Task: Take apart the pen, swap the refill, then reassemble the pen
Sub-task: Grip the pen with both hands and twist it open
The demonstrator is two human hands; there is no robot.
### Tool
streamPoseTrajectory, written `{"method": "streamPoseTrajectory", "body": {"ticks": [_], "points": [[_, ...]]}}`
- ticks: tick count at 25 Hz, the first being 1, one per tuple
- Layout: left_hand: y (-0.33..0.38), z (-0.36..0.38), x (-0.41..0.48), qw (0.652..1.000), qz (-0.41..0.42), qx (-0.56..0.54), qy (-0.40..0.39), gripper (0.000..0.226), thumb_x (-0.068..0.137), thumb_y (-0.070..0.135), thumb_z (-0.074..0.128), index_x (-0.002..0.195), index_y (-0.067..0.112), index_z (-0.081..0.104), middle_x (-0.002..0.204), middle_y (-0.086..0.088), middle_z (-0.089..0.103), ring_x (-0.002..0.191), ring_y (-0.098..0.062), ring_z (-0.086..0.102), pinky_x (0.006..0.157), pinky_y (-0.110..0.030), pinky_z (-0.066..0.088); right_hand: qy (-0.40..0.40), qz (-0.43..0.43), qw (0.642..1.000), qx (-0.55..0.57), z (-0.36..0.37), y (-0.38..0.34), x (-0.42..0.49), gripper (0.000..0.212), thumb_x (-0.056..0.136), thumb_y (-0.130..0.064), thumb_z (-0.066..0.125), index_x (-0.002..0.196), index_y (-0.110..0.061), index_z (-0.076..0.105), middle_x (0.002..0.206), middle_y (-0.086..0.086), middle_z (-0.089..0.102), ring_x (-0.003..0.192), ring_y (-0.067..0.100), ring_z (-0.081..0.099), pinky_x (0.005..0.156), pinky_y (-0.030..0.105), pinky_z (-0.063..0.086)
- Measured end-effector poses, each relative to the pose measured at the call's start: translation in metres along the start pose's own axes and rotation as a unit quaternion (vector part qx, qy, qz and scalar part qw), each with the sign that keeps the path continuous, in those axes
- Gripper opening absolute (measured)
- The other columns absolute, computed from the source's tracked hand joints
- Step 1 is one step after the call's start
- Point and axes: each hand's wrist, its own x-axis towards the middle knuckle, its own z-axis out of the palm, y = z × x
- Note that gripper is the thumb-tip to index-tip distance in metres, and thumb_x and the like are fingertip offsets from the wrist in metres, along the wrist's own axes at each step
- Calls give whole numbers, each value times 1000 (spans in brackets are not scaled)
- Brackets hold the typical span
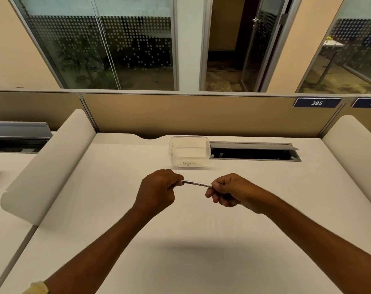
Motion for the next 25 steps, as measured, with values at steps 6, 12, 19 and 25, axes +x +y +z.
{"method": "streamPoseTrajectory", "body": {"ticks": [6, 12, 19, 25], "points": [[4, 0, 2, 997, -66, 9, -44, 17, 90, 4, 75, 92, 19, 83, 82, 2, 79, 75, -26, 71, 63, -36, 57, 186, -45, 971, -142, 18, 3, 4, 39, 103, -13, 59, 69, -21, 76, 56, -12, 65, 49, 3, 48, 49, 16, 38], [-6, -2, 11, 934, -227, -168, -218, 31, 102, 14, 64, 79, 24, 81, 53, 17, 63, 52, -3, 52, 57, -19, 41, 283, -347, 760, -472, 22, 16, -6, 23, 83, 12, 67, 86, -9, 76, 77, 2, 71, 66, 25, 63, 56, 36, 52], [-3, 1, 0, 987, -108, -41, -107, 20, 96, 7, 72, 88, 22, 83, 78, 10, 77, 68, -12, 61, 61, -22, 41, 61, -71, 989, -117, 10, 13, 0, 31, 110, -21, 53, 95, -12, 79, 86, 3, 79, 64, 15, 60, 58, 20, 45], [10, 2, -7, 995, -81, 0, -63, 19, 92, 4, 71, 88, 20, 81, 82, 5, 78, 76, -23, 71, 62, -30, 50, 79, 23, 992, -90, 11, 4, -2, 38, 106, -21, 58, 76, -18, 80, 64, -5, 69, 50, 5, 52, 51, 18, 40]]}}
